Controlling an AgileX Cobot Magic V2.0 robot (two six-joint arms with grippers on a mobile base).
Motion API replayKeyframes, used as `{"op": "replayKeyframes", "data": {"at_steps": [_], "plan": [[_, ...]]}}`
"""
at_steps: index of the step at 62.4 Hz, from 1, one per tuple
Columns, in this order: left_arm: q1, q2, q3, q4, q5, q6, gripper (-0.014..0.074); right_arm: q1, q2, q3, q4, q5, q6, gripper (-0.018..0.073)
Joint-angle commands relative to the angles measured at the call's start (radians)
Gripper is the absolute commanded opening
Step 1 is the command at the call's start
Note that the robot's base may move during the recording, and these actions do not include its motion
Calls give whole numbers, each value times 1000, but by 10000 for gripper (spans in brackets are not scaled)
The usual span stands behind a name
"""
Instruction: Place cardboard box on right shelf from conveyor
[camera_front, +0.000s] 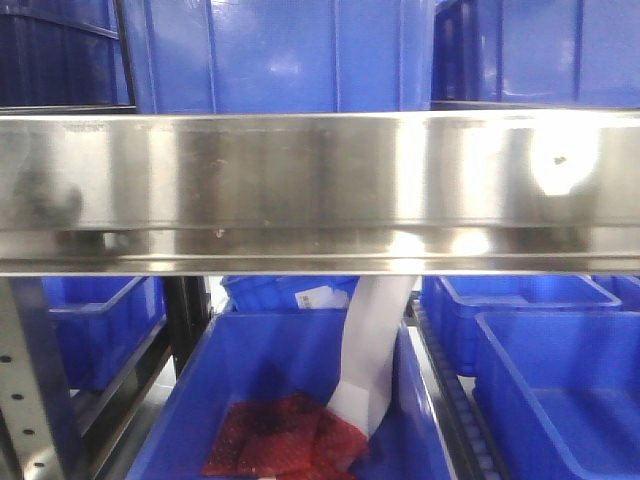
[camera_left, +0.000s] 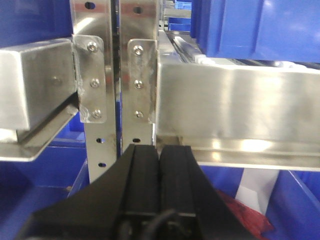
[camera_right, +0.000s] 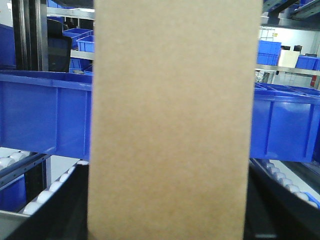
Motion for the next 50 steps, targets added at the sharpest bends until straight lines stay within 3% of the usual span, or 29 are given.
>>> {"op": "replayKeyframes", "data": {"at_steps": [1,50], "plan": [[-2,-5,6,-6,-85,0,-116,-6,15,-26,-3,-99,-5,57],[-2,-5,6,-6,-85,0,-116,-6,15,-26,-3,-99,-5,57]]}}
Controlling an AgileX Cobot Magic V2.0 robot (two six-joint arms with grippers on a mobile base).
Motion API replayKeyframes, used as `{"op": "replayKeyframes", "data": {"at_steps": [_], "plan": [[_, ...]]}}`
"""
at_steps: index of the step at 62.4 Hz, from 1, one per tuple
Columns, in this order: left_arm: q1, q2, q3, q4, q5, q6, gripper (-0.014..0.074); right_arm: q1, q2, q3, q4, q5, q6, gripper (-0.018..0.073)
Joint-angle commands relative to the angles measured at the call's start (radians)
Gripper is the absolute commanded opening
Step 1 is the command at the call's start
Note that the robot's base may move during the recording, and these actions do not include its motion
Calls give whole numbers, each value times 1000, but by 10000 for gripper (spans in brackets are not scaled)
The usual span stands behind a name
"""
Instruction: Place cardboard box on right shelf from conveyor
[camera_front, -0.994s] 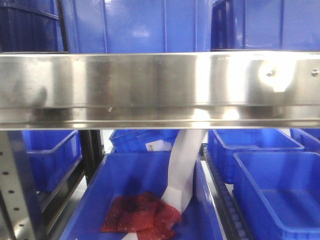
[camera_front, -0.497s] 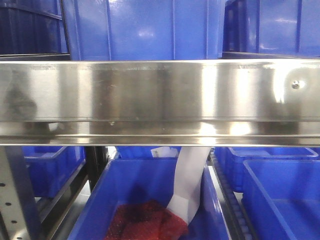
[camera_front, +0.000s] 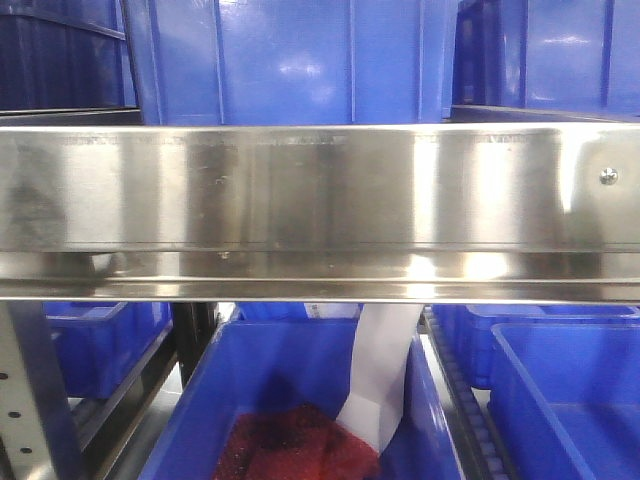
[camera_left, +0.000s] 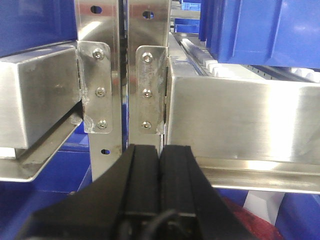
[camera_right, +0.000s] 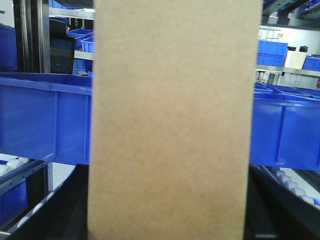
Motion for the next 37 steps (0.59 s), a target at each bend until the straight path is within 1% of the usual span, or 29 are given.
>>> {"op": "replayKeyframes", "data": {"at_steps": [1,19,37], "plan": [[-2,-5,6,-6,-85,0,-116,-6,15,-26,-3,-99,-5,57],[-2,-5,6,-6,-85,0,-116,-6,15,-26,-3,-100,-5,57],[-2,-5,6,-6,-85,0,-116,-6,21,-26,-1,-171,-5,57]]}}
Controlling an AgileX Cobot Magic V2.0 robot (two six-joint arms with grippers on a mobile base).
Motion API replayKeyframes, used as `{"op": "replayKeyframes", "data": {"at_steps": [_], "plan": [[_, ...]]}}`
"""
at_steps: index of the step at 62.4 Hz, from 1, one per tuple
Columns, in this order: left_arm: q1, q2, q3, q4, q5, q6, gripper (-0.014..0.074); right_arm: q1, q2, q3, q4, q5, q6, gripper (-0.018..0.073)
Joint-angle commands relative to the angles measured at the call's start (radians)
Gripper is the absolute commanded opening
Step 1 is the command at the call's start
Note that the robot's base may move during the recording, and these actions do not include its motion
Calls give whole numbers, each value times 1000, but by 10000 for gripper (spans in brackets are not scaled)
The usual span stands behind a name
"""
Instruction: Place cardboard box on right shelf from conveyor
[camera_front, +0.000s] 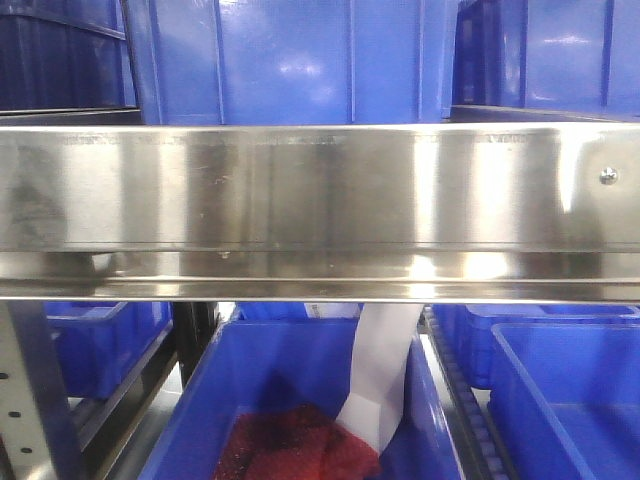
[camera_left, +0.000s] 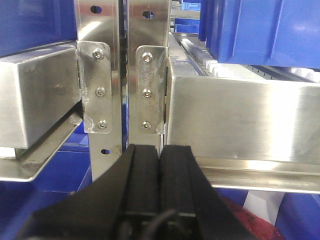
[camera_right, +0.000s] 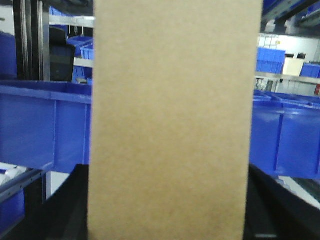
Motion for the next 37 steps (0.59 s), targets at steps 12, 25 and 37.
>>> {"op": "replayKeyframes", "data": {"at_steps": [12,25,37], "plan": [[-2,-5,6,-6,-85,0,-116,-6,92,-58,100,-114,-1,46],[-2,-5,6,-6,-85,0,-116,-6,305,-230,101,-31,103,39],[-2,-5,6,-6,-85,0,-116,-6,524,-394,-32,1,248,39]]}}
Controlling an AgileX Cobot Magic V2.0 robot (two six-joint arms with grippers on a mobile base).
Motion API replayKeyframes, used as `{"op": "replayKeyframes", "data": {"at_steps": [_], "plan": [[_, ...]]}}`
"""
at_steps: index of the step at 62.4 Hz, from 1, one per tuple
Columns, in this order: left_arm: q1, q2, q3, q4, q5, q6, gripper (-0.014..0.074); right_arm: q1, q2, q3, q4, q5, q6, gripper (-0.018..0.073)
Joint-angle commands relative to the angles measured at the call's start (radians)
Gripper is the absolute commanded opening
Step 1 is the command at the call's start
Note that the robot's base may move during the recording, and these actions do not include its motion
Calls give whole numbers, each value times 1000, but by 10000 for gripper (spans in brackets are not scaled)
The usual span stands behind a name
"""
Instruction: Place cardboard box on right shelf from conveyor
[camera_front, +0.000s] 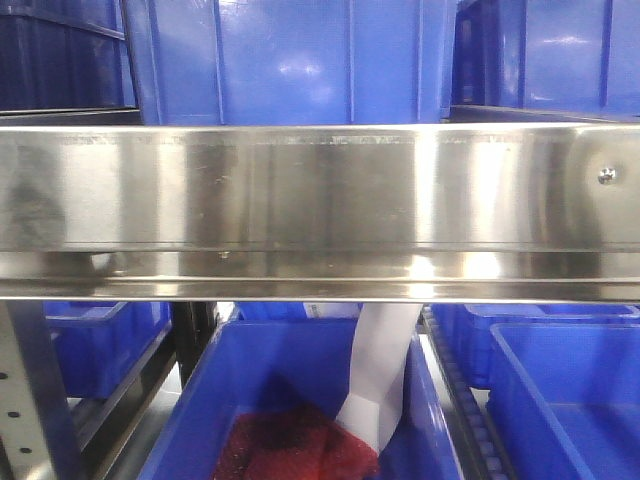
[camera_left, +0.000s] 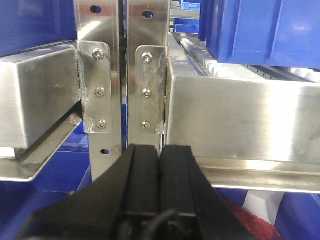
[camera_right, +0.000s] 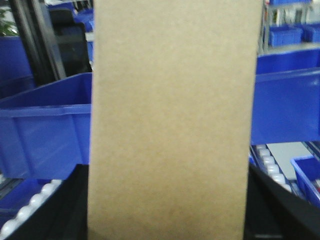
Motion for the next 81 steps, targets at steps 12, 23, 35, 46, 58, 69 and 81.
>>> {"op": "replayKeyframes", "data": {"at_steps": [12,23,35,46,58,69,81], "plan": [[-2,-5,6,-6,-85,0,-116,45,211,-151,-378,-98,291,39],[-2,-5,6,-6,-85,0,-116,206,275,-154,-629,-134,332,38],[-2,-5,6,-6,-85,0,-116,388,371,-157,-849,-135,332,37],[-2,-5,6,-6,-85,0,-116,554,506,-177,-1027,-96,329,37],[-2,-5,6,-6,-85,0,-116,700,684,-258,-1240,14,329,37],[-2,-5,6,-6,-85,0,-116,753,804,-315,-1324,-2,307,37],[-2,-5,6,-6,-85,0,-116,761,898,-327,-1336,-6,77,37]]}}
